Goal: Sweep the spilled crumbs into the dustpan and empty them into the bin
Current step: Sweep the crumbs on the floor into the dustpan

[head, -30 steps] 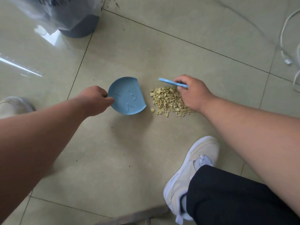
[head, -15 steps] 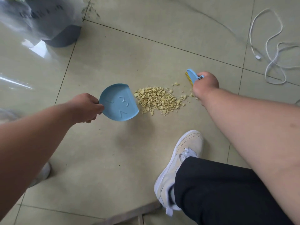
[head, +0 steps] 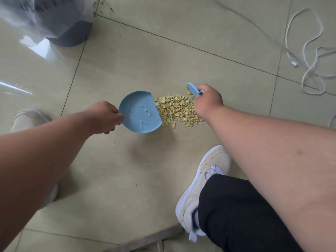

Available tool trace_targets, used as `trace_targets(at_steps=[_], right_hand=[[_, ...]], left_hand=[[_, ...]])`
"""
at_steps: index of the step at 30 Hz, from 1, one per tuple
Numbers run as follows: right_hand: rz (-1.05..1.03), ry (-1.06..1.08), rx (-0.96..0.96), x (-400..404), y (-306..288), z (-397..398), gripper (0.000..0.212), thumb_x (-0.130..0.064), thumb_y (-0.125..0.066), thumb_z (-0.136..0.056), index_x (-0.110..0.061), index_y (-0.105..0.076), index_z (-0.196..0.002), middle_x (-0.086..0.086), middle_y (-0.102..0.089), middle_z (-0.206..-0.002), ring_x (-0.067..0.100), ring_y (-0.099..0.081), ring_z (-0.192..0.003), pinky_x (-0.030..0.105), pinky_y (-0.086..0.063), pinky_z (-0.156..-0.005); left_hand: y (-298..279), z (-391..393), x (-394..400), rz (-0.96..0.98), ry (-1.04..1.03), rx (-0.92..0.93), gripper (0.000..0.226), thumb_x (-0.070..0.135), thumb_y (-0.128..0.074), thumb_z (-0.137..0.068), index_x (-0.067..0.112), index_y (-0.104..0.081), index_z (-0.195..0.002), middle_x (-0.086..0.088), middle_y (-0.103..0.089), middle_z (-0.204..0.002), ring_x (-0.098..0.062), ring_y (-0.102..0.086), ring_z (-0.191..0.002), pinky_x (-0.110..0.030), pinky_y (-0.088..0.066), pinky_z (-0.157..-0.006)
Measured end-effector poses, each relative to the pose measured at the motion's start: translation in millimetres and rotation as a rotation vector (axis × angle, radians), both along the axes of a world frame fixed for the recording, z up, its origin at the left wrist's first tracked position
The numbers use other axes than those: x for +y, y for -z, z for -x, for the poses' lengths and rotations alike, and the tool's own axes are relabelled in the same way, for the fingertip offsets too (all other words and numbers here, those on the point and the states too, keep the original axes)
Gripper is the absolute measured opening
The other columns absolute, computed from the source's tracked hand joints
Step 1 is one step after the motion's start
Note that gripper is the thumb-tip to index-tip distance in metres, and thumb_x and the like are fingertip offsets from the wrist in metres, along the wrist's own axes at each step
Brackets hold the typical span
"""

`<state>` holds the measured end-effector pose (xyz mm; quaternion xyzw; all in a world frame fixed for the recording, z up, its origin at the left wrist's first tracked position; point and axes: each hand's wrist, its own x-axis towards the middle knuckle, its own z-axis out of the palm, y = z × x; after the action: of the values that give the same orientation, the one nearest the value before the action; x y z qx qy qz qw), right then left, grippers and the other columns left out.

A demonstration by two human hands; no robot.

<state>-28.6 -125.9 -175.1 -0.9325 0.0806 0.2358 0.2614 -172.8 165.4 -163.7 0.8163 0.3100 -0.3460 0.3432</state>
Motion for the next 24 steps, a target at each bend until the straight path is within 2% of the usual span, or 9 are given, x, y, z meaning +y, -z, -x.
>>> trace_targets(at_steps=[3,5,9,14,17,21,24], right_hand=[[0.026,-0.057,0.017,22.0,-6.8,-1.9,0.032,-0.009,-0.052,-0.092,-0.019,-0.067,-0.119,0.007,-0.065,-0.109,0.029,-0.061,-0.093,0.027,-0.046,-0.074],[0.045,-0.092,0.016,31.0,-11.5,-5.0,0.031,-0.009,-0.053,-0.091,-0.017,-0.068,-0.118,0.009,-0.067,-0.111,0.031,-0.064,-0.098,0.031,-0.053,-0.081],[0.052,-0.110,0.001,32.5,-28.9,-16.6,0.035,-0.010,-0.053,-0.093,-0.020,-0.069,-0.122,0.006,-0.065,-0.110,0.029,-0.063,-0.101,0.028,-0.049,-0.084],[-0.070,-0.014,0.015,-9.1,-39.6,-9.8,0.034,-0.012,-0.054,-0.093,-0.027,-0.073,-0.117,0.005,-0.069,-0.106,0.026,-0.065,-0.092,0.025,-0.046,-0.073],[-0.086,0.115,-0.007,-41.3,-39.7,0.0,0.031,-0.014,-0.055,-0.090,-0.028,-0.075,-0.111,0.003,-0.071,-0.101,0.027,-0.069,-0.094,0.027,-0.051,-0.075],[-0.015,0.207,-0.088,-76.0,-39.9,-5.4,0.029,-0.015,-0.054,-0.092,-0.025,-0.073,-0.112,0.003,-0.069,-0.100,0.028,-0.068,-0.093,0.025,-0.046,-0.074],[0.038,0.240,-0.087,-97.9,-36.7,-13.3,0.030,-0.014,-0.051,-0.091,-0.023,-0.072,-0.110,0.006,-0.068,-0.098,0.029,-0.066,-0.087,0.026,-0.045,-0.070]], left_hand=[[-4.9,1.4,7.6,-0.021,-0.017,0.018,0.024,0.016,-0.059,-0.091,0.002,-0.075,-0.080,-0.012,-0.071,-0.065,-0.025,-0.059,-0.051,-0.026,-0.046,-0.054],[-8.8,0.1,12.2,-0.028,-0.041,0.021,0.024,0.014,-0.058,-0.091,0.000,-0.075,-0.082,-0.012,-0.070,-0.064,-0.026,-0.058,-0.050,-0.026,-0.046,-0.053],[-21.7,-1.3,16.5,-0.042,-0.046,0.021,0.025,0.014,-0.058,-0.090,-0.002,-0.075,-0.083,-0.012,-0.068,-0.063,-0.026,-0.057,-0.049,-0.027,-0.045,-0.051],[-35.8,-9.6,5.6,-0.035,-0.009,-0.002,0.025,0.015,-0.058,-0.090,0.000,-0.076,-0.085,-0.011,-0.069,-0.062,-0.026,-0.058,-0.050,-0.029,-0.047,-0.055],[-36.9,-14.9,-8.9,0.012,0.018,-0.003,0.023,0.012,-0.059,-0.093,-0.002,-0.076,-0.087,-0.014,-0.070,-0.068,-0.027,-0.059,-0.054,-0.028,-0.048,-0.055],[-32.0,-18.9,-31.9,0.103,0.088,0.019,0.020,0.012,-0.063,-0.100,-0.002,-0.073,-0.091,-0.014,-0.072,-0.075,-0.024,-0.061,-0.057,-0.026,-0.051,-0.054],[-23.8,-18.8,-45.8,0.106,0.125,0.006,0.022,0.015,-0.063,-0.102,0.001,-0.071,-0.087,-0.013,-0.073,-0.077,-0.022,-0.061,-0.056,-0.026,-0.050,-0.053]])
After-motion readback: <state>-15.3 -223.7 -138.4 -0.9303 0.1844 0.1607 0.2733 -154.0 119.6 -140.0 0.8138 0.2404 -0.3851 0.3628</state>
